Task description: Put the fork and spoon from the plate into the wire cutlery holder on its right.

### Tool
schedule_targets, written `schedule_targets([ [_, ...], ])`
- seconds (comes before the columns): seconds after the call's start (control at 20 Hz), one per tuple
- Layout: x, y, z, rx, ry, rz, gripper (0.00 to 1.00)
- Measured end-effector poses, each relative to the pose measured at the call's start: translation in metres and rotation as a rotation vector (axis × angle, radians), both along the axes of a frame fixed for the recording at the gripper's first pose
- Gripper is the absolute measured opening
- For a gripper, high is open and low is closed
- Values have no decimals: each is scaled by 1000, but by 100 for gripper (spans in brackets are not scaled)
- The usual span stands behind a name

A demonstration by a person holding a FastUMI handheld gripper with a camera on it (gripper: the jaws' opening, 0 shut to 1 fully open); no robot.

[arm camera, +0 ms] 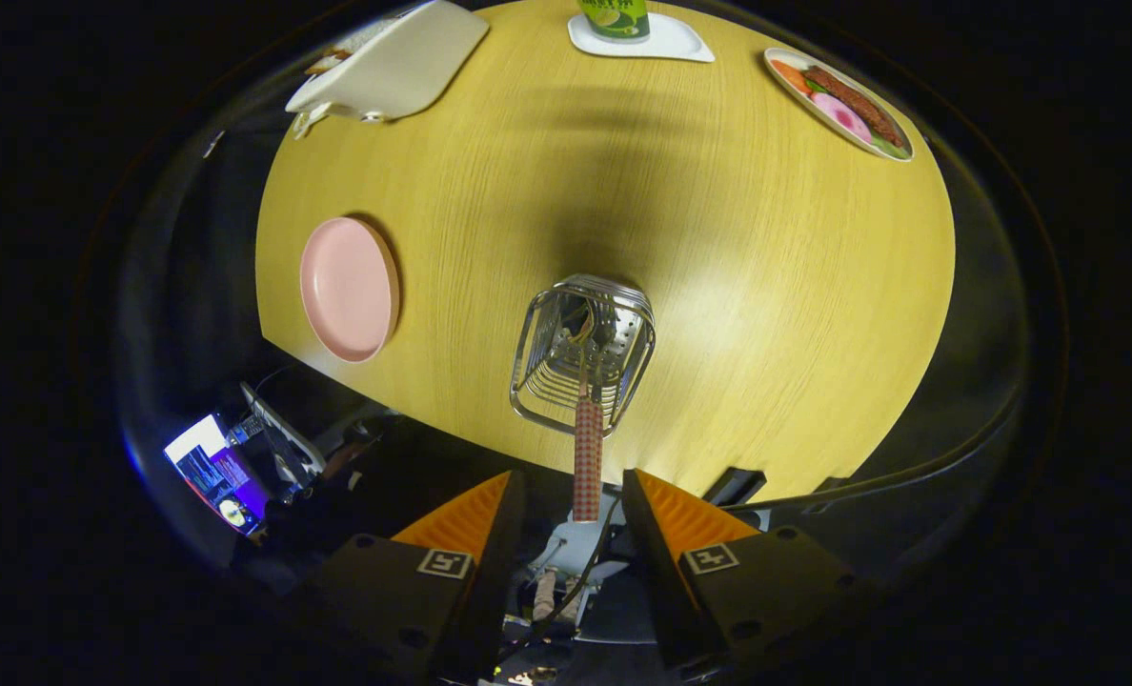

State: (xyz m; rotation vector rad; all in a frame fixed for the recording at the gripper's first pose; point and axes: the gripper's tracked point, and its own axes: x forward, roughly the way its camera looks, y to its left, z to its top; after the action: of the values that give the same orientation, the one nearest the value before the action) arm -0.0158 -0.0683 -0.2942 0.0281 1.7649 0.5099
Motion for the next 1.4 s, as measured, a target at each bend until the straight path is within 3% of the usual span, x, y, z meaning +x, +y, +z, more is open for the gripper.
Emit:
schedule_targets([
  [0.15,10,1,11,14,-190,-81,97],
  [0.2,12,3,16,23,-253,-110,99],
  [0.45,24,7,59,36,-564,-291,100],
  [0.85,35,32,168,92,-1067,-430,99],
  [1.15,46,36,237,84,-1367,-436,99],
  [1.4,47,46,286,133,-1518,-492,99],
])
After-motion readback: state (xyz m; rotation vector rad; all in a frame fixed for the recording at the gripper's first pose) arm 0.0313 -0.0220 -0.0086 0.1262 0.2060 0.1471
